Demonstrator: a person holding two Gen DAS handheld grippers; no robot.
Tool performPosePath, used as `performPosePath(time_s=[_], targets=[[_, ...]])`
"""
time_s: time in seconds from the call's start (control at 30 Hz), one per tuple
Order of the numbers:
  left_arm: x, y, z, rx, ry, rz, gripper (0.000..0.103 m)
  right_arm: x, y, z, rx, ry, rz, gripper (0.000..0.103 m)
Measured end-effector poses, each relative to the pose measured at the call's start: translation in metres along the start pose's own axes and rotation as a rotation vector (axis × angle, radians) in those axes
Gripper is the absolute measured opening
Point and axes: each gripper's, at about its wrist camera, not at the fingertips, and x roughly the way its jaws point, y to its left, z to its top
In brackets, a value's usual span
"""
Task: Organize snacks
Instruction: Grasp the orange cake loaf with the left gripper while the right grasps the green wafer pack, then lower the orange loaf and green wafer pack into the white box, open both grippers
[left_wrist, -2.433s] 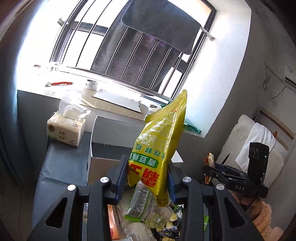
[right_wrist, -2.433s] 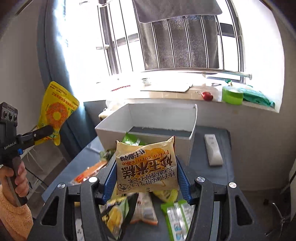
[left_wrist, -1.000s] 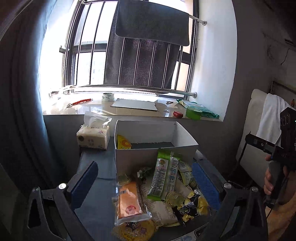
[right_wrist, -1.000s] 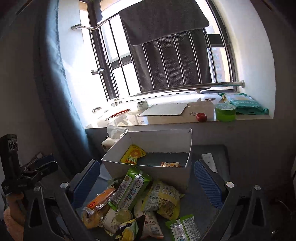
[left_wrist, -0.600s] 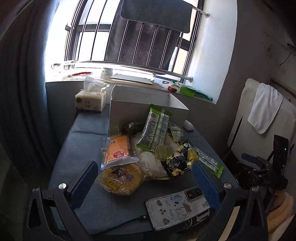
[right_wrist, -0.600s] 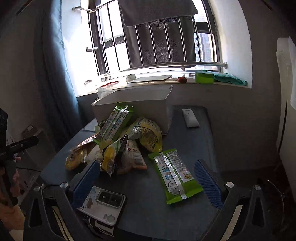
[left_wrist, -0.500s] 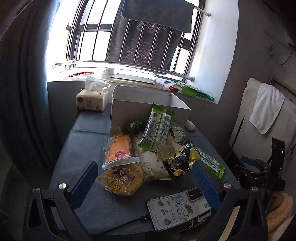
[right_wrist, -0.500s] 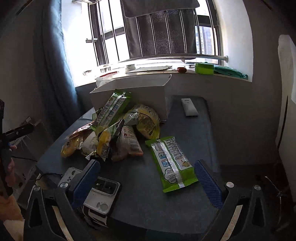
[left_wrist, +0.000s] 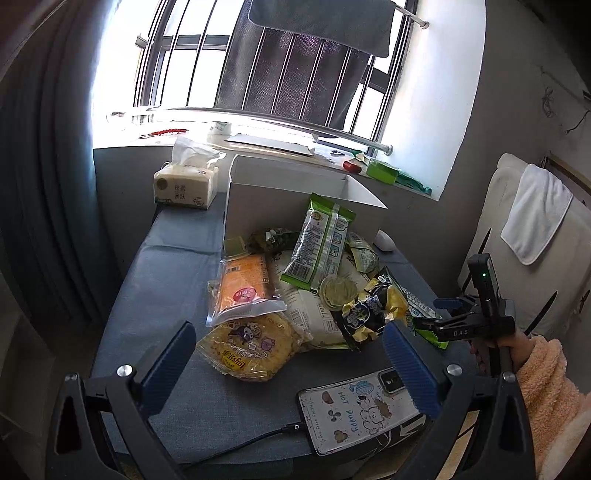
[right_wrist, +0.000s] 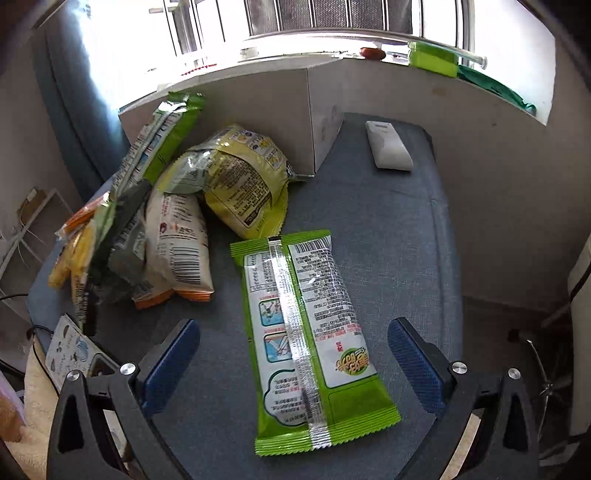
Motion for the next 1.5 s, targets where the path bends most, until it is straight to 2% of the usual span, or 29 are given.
performPosePath(time_s=[0.1,0.17,0.23,0.33,0.5,0.67,0.8,0.9,0.97,1.0,1.03,1.07,1.13,1.33,1.43,1.5], targets=[[0.004,0.007,-0.002,-0.018,0.015,0.003,0.103,0.016,0.002,0.000,-0.060,0.073,-0.008,0.100],[0.008,0.012,-0.003,-0.035,0.027,0.004,0.103,0.013,0.005,-0.001,-0.091,0.056,-0.007,0.092],[0.012,0.016,-0.004,-0.055,0.039,0.003,0.103,0.008,0.006,-0.001,-0.098,0.049,-0.010,0.068],[0.019,0.021,-0.002,-0.068,0.064,-0.003,0.103,0.003,0.012,-0.005,-0.104,0.042,-0.032,0.062],[0.046,0.030,0.012,-0.062,0.129,-0.005,0.103,-0.013,0.015,-0.014,-0.031,0.018,0.003,0.062],[0.104,0.048,0.036,-0.093,0.280,-0.036,0.103,-0.056,0.022,-0.025,0.038,-0.104,0.059,0.062],[0.159,0.062,0.048,-0.107,0.409,0.003,0.103,-0.092,0.030,-0.031,0.093,-0.196,0.105,0.062],[0.188,0.065,0.047,-0.101,0.488,0.033,0.103,-0.110,0.037,-0.039,0.113,-0.232,0.109,0.063],[0.197,0.062,0.044,-0.073,0.511,0.029,0.099,-0.112,0.033,-0.037,0.131,-0.245,0.117,0.063],[0.198,0.061,0.042,-0.066,0.519,0.033,0.087,-0.113,0.033,-0.039,0.137,-0.242,0.125,0.063],[0.197,0.061,0.040,-0.058,0.517,0.059,0.078,-0.113,0.032,-0.038,0.139,-0.242,0.127,0.063],[0.194,0.061,0.040,-0.042,0.504,0.072,0.075,-0.113,0.031,-0.035,0.136,-0.240,0.126,0.063],[0.182,0.060,0.039,-0.026,0.474,0.078,0.060,-0.113,0.031,-0.036,0.131,-0.235,0.124,0.063],[0.137,0.056,0.028,0.013,0.390,0.050,0.057,-0.107,0.042,-0.035,0.118,-0.240,0.147,0.063],[0.111,0.053,0.025,-0.007,0.348,-0.007,0.057,-0.109,0.049,-0.033,0.111,-0.247,0.160,0.063],[0.093,0.047,0.027,-0.001,0.301,-0.010,0.057,-0.111,0.053,-0.031,0.102,-0.258,0.172,0.063]])
